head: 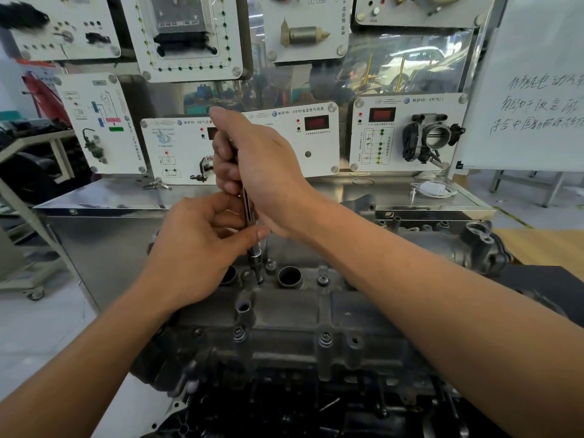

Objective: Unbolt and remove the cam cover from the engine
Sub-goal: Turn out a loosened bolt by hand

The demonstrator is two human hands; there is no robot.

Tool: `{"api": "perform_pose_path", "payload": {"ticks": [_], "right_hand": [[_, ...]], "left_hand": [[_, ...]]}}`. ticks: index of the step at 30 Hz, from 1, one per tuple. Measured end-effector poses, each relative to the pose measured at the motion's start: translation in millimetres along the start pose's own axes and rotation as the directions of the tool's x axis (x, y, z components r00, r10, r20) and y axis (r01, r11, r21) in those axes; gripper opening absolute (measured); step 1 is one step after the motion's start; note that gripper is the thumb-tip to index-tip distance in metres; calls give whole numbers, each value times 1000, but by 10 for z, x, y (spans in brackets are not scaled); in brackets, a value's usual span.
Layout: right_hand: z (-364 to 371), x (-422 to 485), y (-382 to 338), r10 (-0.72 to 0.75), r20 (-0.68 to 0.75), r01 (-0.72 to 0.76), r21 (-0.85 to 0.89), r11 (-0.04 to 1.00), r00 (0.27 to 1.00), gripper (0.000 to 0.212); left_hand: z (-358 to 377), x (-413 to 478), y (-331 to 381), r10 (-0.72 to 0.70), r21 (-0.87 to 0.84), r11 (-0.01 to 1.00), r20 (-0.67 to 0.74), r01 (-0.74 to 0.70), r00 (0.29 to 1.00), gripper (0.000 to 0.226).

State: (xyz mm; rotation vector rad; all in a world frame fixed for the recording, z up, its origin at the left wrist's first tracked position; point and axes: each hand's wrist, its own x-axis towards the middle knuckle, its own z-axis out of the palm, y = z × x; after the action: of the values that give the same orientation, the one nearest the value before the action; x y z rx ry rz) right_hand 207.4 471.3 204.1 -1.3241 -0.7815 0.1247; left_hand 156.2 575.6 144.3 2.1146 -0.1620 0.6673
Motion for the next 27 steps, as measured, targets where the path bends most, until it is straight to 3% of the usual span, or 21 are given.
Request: {"api": "perform_pose_path", "payload": {"ticks": [7, 11, 14, 17, 22, 25, 27], "right_hand": [[-1, -2, -17, 23, -43, -24, -25, 999, 999, 44], [29, -47, -37, -8, -64, 2, -91, 996, 998, 33], [17, -93, -41, -52, -134, 35, -122, 992, 990, 25], [-32, -163, -34, -76, -218, 64, -60, 996, 973, 21], [-103, -281, -22, -36, -306, 51, 39, 998, 951, 26], [-88, -319, 8, -40, -324, 75, 95, 993, 945, 29], [-76, -327, 43, -76, -317, 116, 111, 987, 945, 37]], "left_hand": [[3, 34, -13, -1, -11, 1000, 5, 1, 1000, 34], [24, 3, -7, 13, -1, 1000, -35, -13, 999, 46], [58, 5, -8, 55, 66, 996, -57, -51, 997, 29], [102, -1, 12, 99, 94, 991, -18, -96, 995, 16], [147, -13, 59, 137, 76, 987, 39, -139, 990, 25], [148, -33, 86, 152, 42, 987, 111, -157, 982, 5], [142, -62, 125, 224, 5, 974, 187, -229, 957, 17]]}}
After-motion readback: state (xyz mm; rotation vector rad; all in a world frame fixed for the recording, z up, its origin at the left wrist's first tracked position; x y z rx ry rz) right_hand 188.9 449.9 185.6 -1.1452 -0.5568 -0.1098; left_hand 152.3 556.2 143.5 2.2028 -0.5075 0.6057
